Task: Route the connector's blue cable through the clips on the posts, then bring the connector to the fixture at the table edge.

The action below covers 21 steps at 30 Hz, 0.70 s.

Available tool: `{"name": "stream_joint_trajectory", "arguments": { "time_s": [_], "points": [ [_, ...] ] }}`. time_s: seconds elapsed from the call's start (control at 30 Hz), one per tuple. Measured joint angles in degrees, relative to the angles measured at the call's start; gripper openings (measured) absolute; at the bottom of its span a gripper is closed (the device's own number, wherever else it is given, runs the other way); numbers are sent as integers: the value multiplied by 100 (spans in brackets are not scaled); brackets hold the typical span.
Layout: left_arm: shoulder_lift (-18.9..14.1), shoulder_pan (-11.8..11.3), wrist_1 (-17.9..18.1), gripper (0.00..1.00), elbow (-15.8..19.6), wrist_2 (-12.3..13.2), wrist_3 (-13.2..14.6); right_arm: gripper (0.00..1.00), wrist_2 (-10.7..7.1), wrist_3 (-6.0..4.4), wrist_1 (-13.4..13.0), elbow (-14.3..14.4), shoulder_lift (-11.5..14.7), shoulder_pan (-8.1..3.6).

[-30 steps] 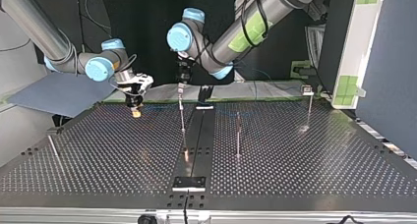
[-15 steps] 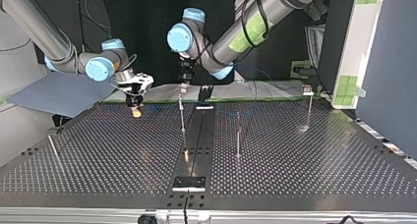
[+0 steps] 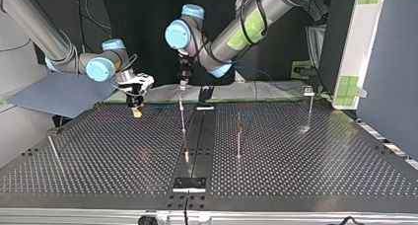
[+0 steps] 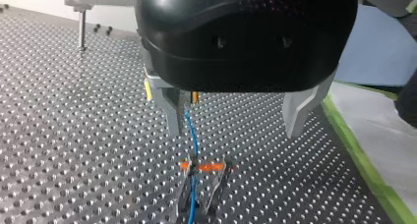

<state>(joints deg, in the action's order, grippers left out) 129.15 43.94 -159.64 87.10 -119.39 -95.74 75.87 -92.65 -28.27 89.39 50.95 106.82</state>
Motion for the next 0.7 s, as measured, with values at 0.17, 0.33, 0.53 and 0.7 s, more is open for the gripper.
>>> {"name": "stream_joint_trajectory", "arguments": {
  "time_s": [0.17, 0.33, 0.53, 0.7],
  "points": [
    [-193, 206, 128, 100, 196, -218, 24, 0, 0, -1, 2, -1, 0, -25],
    [-446, 390, 373, 100, 448, -201, -133, 0, -1, -3, -14, 1, 0, -37],
    [-754, 390, 680, 100, 757, -136, -361, 0, 4, -17, 3, -2, -13, -38],
    [-995, 306, 921, 100, 998, -172, -592, 0, 1, -65, 33, -2, -16, -39]
  ]
}}
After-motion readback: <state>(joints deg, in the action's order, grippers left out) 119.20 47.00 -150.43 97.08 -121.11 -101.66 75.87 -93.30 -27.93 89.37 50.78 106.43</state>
